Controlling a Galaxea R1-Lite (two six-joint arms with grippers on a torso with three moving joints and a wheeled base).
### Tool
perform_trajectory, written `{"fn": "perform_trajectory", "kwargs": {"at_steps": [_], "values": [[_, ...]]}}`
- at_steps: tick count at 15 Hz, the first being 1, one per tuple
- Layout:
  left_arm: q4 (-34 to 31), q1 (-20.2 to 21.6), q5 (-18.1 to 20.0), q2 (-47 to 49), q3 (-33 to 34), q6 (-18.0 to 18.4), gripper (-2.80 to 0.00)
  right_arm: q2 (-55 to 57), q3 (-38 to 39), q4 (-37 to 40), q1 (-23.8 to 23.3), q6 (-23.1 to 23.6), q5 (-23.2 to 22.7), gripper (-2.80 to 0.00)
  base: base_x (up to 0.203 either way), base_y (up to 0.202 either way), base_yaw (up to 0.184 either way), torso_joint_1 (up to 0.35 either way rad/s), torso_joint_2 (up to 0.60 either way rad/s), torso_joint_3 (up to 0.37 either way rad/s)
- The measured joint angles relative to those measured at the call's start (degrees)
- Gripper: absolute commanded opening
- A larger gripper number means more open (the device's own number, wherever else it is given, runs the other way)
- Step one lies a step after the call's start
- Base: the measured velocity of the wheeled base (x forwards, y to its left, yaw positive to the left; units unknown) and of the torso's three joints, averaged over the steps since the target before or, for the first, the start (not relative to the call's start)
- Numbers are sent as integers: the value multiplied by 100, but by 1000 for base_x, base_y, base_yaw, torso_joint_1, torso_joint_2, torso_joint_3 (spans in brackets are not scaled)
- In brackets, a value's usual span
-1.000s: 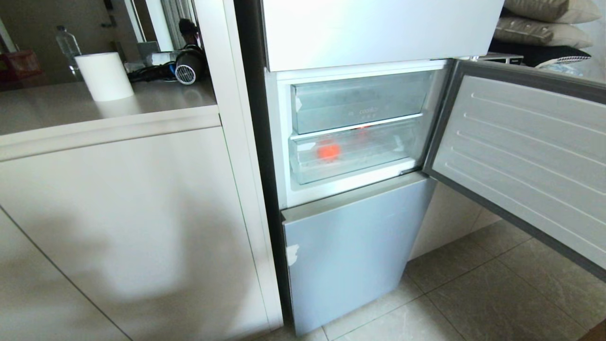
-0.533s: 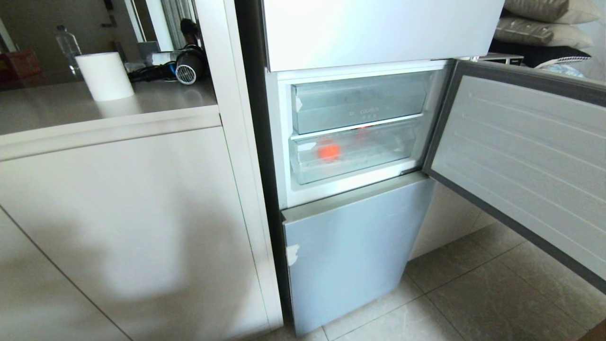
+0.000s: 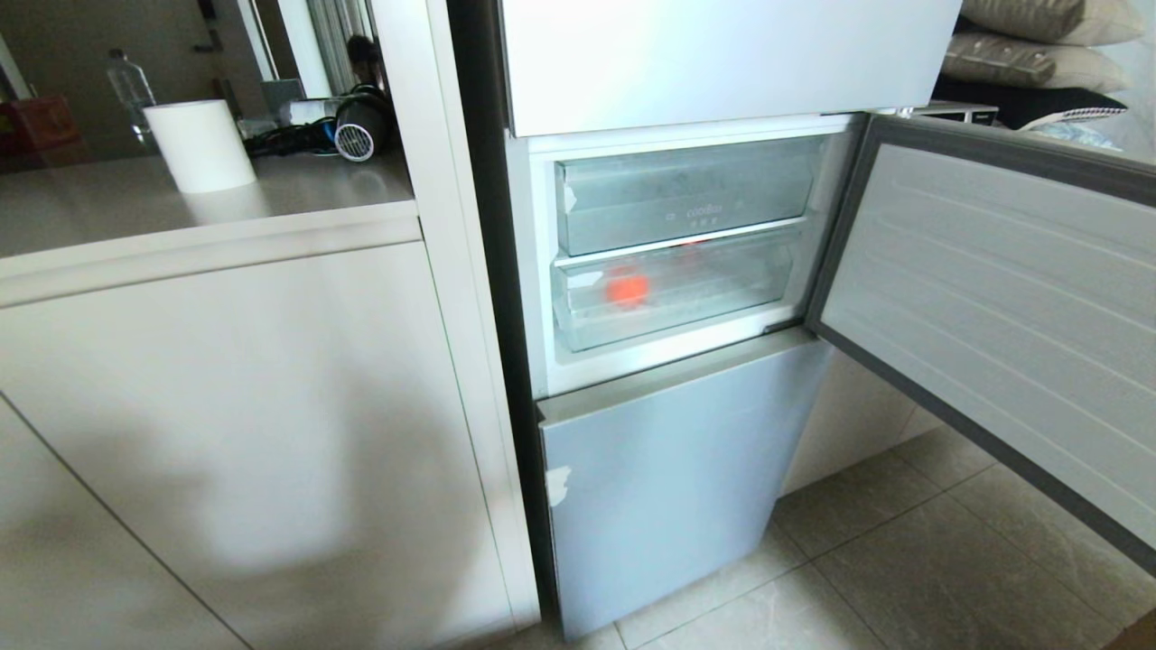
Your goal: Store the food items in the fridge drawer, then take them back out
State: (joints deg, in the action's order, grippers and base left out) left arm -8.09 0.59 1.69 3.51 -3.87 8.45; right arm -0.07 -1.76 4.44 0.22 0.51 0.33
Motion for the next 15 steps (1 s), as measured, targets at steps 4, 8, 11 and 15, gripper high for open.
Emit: {"fn": "perform_trajectory", "kwargs": {"at_steps": [4,8,11,15], "values": [[57,-39,-222,-286,70,-781,-280,0,0,0,5,-2,2,-280,0,0,0,0,0,0],[37,-44,-226,-341,79,-801,-280,0,0,0,0,1,0,-280,0,0,0,0,0,0],[29,-44,-226,-344,81,-804,-280,0,0,2,0,0,1,-280,0,0,0,0,0,0],[24,-44,-227,-344,79,-803,-280,0,0,2,0,-2,0,-280,0,0,0,0,0,0]]}}
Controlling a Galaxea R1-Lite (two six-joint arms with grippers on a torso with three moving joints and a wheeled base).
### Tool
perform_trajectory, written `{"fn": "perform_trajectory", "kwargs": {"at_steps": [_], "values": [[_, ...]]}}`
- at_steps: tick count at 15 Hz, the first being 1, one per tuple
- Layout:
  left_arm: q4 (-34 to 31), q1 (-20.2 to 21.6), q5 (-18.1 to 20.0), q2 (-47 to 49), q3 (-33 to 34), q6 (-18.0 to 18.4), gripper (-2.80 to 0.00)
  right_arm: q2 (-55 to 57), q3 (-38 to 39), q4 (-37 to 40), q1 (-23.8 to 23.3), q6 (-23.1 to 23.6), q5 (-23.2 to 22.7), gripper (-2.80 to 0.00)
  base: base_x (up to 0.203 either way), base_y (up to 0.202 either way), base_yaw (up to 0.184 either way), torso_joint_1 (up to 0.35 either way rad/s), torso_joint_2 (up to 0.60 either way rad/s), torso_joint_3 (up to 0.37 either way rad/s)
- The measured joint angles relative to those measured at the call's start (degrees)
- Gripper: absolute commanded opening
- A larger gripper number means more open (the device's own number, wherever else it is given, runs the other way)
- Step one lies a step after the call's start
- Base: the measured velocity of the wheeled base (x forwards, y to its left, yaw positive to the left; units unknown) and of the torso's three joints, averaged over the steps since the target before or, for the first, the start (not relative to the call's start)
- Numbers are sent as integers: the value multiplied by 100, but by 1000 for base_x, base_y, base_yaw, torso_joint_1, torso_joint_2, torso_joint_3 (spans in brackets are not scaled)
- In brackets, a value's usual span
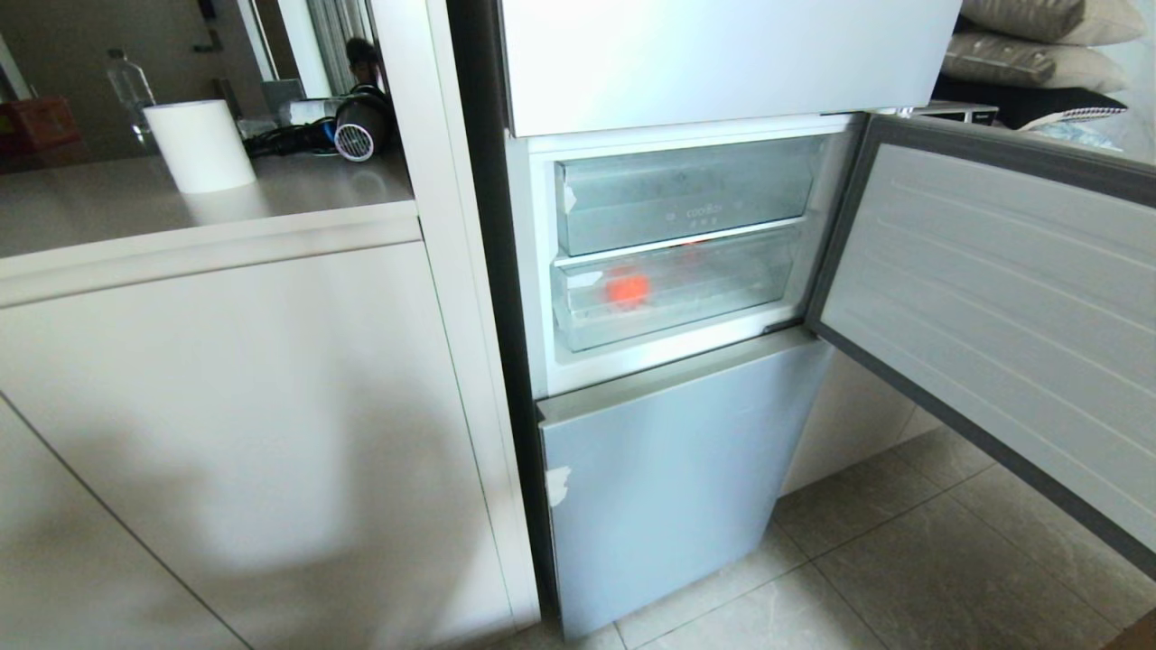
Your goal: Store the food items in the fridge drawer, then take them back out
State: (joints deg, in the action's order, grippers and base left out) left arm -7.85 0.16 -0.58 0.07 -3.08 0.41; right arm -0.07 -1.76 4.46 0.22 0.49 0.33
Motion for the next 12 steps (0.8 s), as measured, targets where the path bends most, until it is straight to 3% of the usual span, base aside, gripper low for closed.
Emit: {"fn": "perform_trajectory", "kwargs": {"at_steps": [12], "values": [[-5,0,-2,-2,0,0,-280,0,0,-1,0,-1,1,-280,0,0,0,0,0,0]]}}
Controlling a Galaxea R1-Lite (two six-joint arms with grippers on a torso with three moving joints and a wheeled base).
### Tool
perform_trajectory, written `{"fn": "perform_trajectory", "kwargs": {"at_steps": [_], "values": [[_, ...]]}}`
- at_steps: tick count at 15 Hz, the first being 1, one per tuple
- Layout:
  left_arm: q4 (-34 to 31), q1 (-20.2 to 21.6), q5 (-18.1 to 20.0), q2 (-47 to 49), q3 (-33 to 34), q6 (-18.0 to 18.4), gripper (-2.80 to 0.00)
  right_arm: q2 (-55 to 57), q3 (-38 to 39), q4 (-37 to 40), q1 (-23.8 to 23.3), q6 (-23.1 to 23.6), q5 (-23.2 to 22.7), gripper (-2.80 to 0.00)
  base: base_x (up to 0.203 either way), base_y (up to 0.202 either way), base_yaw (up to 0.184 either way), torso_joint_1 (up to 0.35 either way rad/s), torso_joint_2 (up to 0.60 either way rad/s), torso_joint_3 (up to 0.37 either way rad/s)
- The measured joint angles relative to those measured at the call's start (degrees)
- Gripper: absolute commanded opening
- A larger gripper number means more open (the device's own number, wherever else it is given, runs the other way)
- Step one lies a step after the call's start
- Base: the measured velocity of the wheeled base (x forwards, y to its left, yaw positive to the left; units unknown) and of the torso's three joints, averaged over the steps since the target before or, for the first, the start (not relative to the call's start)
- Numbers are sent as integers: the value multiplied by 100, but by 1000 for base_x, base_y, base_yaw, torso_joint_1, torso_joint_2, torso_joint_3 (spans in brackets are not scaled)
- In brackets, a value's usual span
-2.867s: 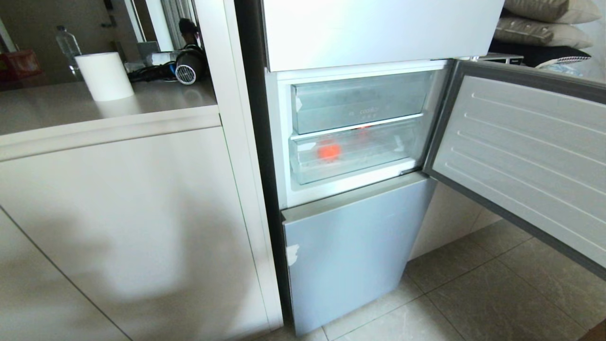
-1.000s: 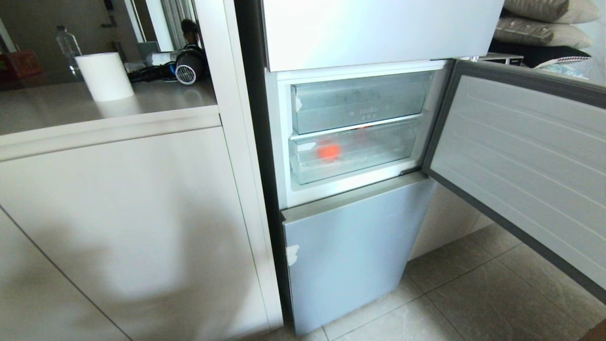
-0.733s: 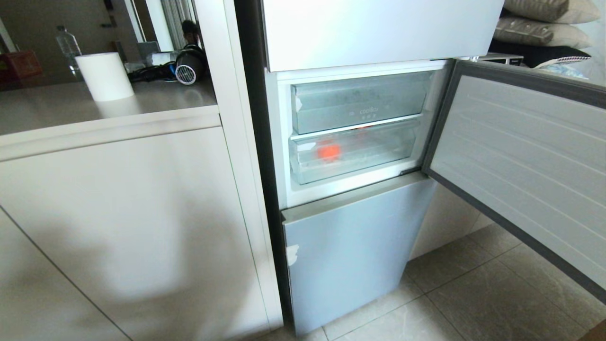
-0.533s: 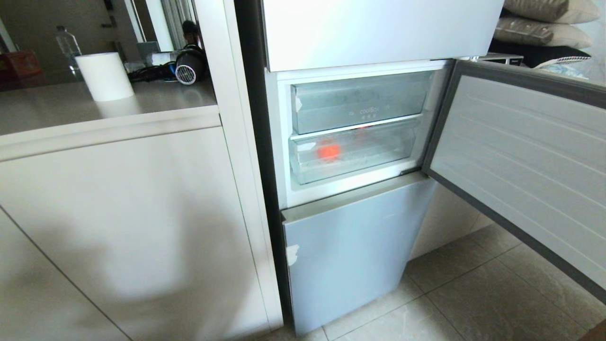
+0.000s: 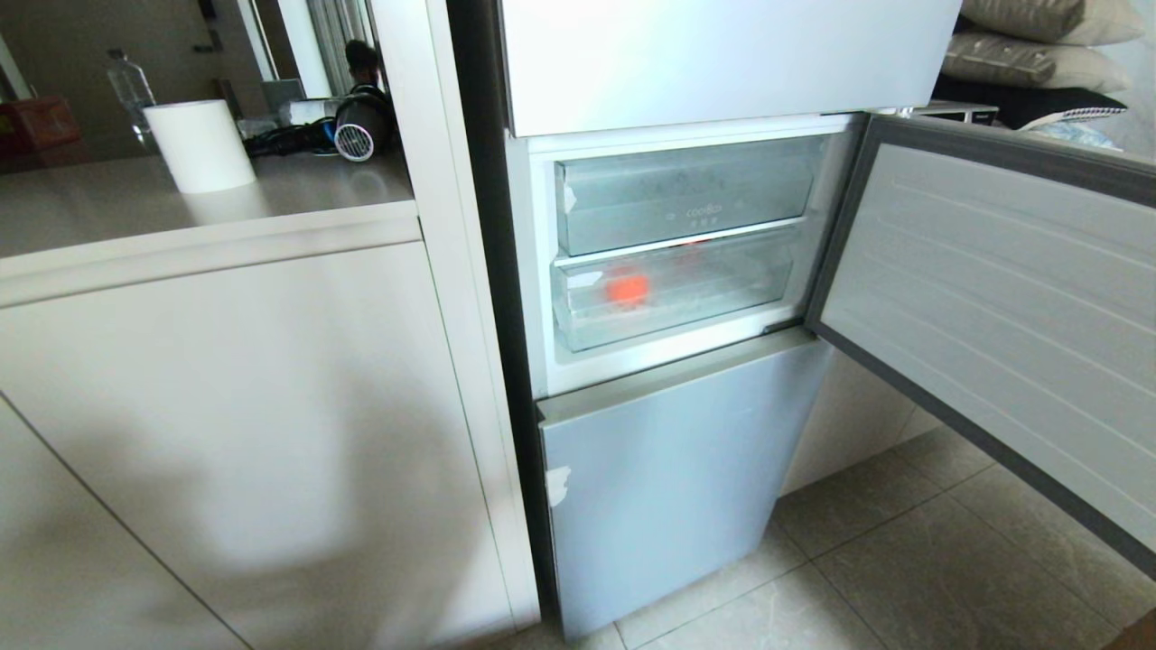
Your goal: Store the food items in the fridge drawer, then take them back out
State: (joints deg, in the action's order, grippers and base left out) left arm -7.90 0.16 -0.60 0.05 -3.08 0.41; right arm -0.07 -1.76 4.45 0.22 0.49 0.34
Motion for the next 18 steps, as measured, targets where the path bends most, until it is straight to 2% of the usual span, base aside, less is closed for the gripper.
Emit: {"fn": "perform_trajectory", "kwargs": {"at_steps": [18], "values": [[0,0,0,0,0,-1,-280,0,0,-1,5,3,1,-280,0,0,0,0,0,0]]}}
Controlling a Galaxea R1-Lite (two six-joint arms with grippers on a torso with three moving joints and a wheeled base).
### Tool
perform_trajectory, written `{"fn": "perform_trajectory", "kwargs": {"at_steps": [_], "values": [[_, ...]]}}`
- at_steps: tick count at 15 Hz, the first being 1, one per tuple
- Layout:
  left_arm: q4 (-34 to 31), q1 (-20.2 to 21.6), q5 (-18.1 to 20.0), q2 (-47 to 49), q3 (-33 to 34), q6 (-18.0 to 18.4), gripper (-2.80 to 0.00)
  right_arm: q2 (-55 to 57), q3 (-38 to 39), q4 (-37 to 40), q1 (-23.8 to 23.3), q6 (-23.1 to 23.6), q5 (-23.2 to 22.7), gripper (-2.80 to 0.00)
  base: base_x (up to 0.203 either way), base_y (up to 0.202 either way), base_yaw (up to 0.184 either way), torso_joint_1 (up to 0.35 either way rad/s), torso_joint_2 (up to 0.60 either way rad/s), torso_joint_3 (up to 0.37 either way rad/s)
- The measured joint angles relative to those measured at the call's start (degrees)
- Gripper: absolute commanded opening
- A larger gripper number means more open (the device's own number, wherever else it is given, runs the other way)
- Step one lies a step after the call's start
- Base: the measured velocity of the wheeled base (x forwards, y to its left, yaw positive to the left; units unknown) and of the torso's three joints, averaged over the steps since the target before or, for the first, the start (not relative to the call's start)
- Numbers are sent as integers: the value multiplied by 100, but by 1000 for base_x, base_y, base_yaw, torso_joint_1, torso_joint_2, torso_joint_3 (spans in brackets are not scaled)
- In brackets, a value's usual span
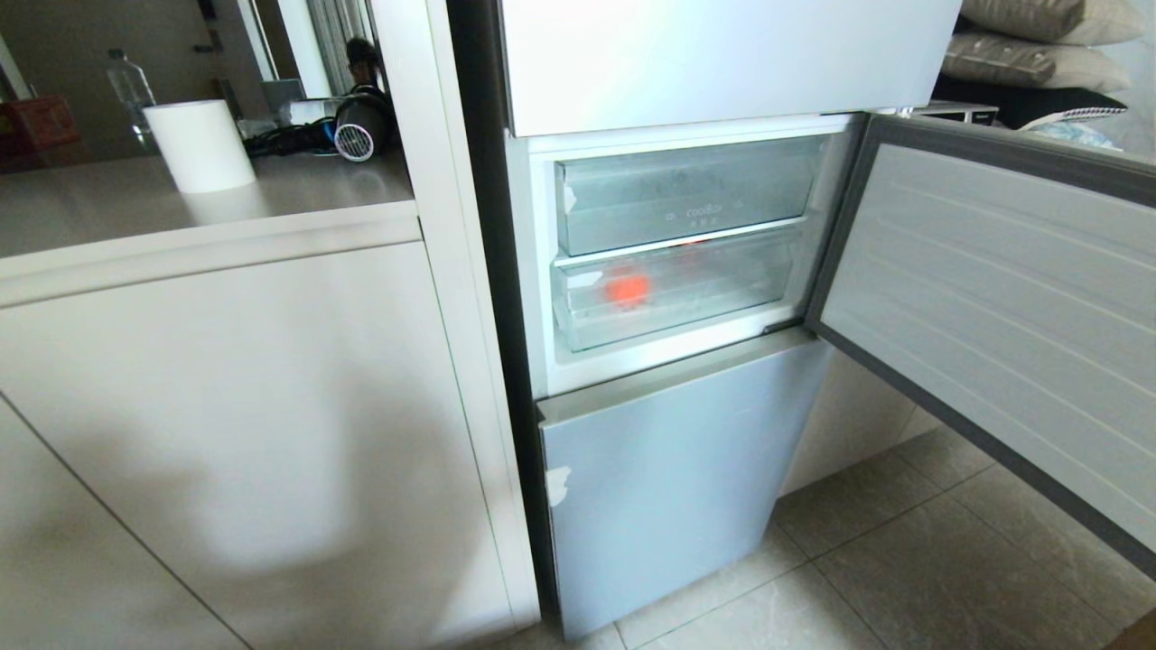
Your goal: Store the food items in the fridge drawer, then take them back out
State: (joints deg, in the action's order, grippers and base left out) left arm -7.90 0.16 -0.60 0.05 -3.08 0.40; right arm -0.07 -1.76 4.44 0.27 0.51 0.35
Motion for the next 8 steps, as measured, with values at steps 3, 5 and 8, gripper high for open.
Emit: {"fn": "perform_trajectory", "kwargs": {"at_steps": [3,5,8], "values": [[1,0,0,0,0,1,-280,0,0,2,-5,0,-2,-280,0,0,0,0,0,0],[2,0,0,0,0,1,-280,0,0,2,-5,-3,0,-280,0,0,0,0,0,0],[0,0,0,0,0,1,-280,0,0,2,-2,0,-2,-280,0,0,0,0,0,0]]}}
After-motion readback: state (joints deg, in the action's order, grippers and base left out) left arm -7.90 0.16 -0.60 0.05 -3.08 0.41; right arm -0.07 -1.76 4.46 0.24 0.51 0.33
